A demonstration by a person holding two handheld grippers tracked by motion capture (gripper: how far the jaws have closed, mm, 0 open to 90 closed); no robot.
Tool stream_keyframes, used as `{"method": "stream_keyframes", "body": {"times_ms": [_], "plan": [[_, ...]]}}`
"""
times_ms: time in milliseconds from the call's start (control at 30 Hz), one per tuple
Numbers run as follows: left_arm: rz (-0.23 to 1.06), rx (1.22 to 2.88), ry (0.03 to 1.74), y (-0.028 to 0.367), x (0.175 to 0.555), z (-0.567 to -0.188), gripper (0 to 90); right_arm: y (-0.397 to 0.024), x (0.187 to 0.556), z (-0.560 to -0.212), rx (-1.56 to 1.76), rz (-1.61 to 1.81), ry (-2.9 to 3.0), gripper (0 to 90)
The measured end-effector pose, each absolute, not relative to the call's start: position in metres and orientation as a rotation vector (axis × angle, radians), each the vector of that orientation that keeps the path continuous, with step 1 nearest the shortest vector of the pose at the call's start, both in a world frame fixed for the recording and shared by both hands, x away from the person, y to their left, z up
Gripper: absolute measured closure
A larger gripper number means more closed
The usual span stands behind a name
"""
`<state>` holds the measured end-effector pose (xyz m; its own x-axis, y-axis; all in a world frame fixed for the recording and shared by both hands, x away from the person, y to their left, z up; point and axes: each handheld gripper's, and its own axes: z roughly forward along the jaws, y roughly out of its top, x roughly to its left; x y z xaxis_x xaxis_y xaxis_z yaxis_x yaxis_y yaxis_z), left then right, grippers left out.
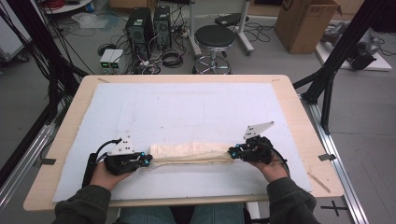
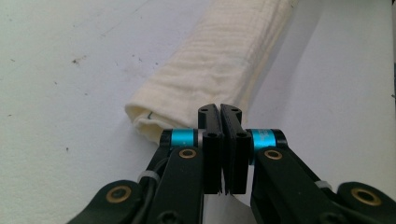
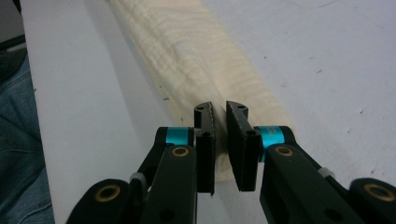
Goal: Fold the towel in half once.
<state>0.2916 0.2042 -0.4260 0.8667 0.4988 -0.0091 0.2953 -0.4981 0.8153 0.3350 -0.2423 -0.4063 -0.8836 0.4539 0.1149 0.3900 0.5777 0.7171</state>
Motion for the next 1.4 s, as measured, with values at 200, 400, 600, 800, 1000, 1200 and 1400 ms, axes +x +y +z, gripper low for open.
{"method": "stream_keyframes", "body": {"times_ms": [200,400,600,800,1000,1200,1400], "plan": [[0.284,2.141,0.570,0.204,0.291,-0.428,87.1,-0.241,0.333,-0.412,0.721,1.192,2.728,81.9],[0.284,2.152,0.571,0.205,0.291,-0.429,87.1,-0.241,0.332,-0.417,0.729,1.171,2.746,81.9],[0.292,2.165,0.566,0.204,0.290,-0.431,87.0,-0.240,0.332,-0.424,0.734,1.154,2.753,81.9],[0.290,2.164,0.578,0.203,0.289,-0.434,86.6,-0.240,0.331,-0.427,0.731,1.153,2.747,81.5],[0.286,2.164,0.585,0.203,0.290,-0.435,85.9,-0.239,0.331,-0.428,0.733,1.157,2.746,79.1],[0.284,2.166,0.592,0.203,0.291,-0.435,83.3,-0.239,0.330,-0.427,0.733,1.165,2.744,75.1],[0.280,2.160,0.598,0.203,0.291,-0.436,81.5,-0.239,0.330,-0.428,0.738,1.184,2.742,71.7]]}}
